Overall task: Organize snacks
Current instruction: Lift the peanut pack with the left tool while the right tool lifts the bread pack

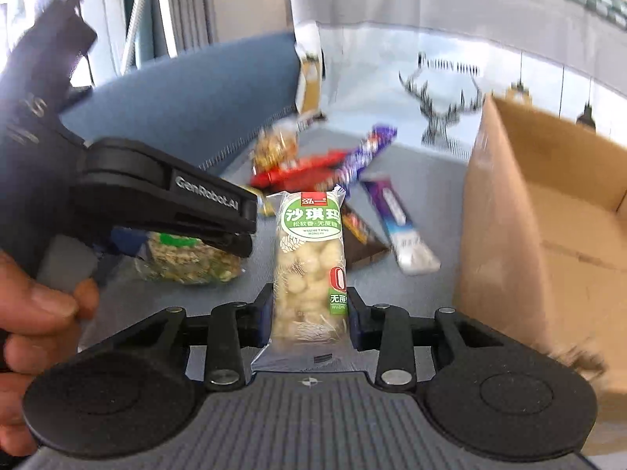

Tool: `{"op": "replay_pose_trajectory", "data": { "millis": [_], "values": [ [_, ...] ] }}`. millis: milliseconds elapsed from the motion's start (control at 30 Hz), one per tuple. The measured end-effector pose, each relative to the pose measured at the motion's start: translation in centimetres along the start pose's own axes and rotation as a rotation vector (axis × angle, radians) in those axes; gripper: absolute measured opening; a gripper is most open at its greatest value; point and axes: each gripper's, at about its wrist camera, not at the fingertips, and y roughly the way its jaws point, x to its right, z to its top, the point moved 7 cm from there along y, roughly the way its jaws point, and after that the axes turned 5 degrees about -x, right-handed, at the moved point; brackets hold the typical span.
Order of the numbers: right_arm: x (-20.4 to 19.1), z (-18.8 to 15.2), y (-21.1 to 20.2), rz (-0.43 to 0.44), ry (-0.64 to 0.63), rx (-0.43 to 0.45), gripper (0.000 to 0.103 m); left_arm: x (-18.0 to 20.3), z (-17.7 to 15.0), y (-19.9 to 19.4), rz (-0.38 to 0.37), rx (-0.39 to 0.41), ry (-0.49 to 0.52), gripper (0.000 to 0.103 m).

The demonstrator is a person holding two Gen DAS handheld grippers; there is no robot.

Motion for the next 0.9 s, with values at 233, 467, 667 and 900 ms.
{"op": "replay_pose_trajectory", "data": {
  "millis": [233, 467, 667, 900],
  "values": [
    [2.1, 4.3, -4.7, -0.014, 0.022, 0.109, 0.038, 2.4, 2.1, -4.0, -0.073, 0.175, 0.022, 0.082],
    [9.0, 8.0, -9.4, -0.087, 0.019, 0.244, 0.038, 6.5, 2.4, -6.2, -0.156, 0.253, 0.071, 0.082],
    [16.5, 6.4, -10.4, -0.177, 0.158, 0.293, 0.038, 11.3, 1.8, -6.8, -0.213, 0.3, 0.17, 0.082],
    [20.9, 4.1, -11.8, -0.242, 0.209, 0.275, 0.038, 16.9, 0.4, -7.2, -0.292, 0.326, 0.254, 0.082]
  ]
}}
